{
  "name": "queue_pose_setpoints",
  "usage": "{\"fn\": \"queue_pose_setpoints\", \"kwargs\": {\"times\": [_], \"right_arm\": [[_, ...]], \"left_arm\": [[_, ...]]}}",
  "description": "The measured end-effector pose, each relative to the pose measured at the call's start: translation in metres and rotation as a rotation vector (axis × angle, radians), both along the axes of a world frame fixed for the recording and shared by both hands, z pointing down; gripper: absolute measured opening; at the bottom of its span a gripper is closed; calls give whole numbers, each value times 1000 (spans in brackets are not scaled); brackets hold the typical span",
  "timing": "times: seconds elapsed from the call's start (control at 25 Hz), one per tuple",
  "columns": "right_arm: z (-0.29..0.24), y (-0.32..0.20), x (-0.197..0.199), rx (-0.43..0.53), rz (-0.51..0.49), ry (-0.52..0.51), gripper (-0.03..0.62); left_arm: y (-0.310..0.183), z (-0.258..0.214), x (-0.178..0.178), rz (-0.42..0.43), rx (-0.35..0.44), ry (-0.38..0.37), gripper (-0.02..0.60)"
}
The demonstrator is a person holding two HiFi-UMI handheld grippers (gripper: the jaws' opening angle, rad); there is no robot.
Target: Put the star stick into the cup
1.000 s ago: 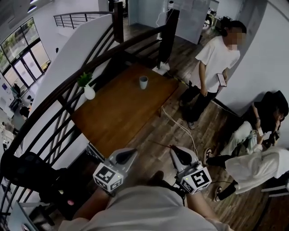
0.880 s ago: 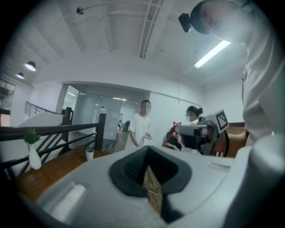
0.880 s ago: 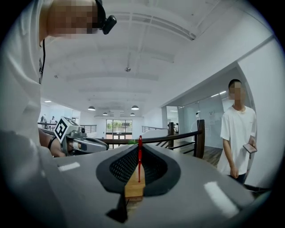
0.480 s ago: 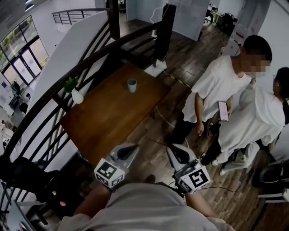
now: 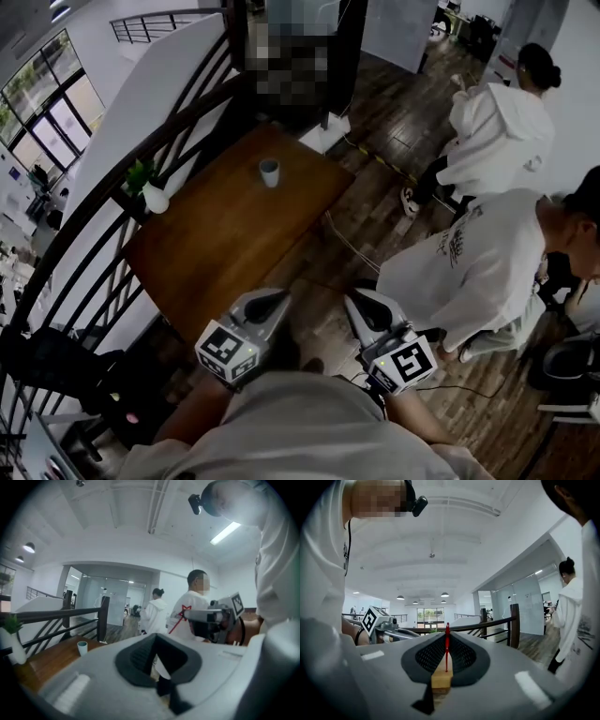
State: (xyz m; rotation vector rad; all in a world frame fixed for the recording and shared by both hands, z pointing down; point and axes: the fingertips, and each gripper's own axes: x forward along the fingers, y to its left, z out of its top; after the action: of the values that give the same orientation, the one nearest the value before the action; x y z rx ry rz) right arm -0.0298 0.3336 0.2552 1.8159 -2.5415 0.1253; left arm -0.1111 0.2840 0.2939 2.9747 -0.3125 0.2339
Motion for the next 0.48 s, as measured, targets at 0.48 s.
{"fn": "queue_pose_setpoints", "kwargs": {"times": [0.48], "right_arm": [[3,-49,40,-16,55,-17,25]], "left_arm": [[-52,4,45,64,-27,7,3]]}}
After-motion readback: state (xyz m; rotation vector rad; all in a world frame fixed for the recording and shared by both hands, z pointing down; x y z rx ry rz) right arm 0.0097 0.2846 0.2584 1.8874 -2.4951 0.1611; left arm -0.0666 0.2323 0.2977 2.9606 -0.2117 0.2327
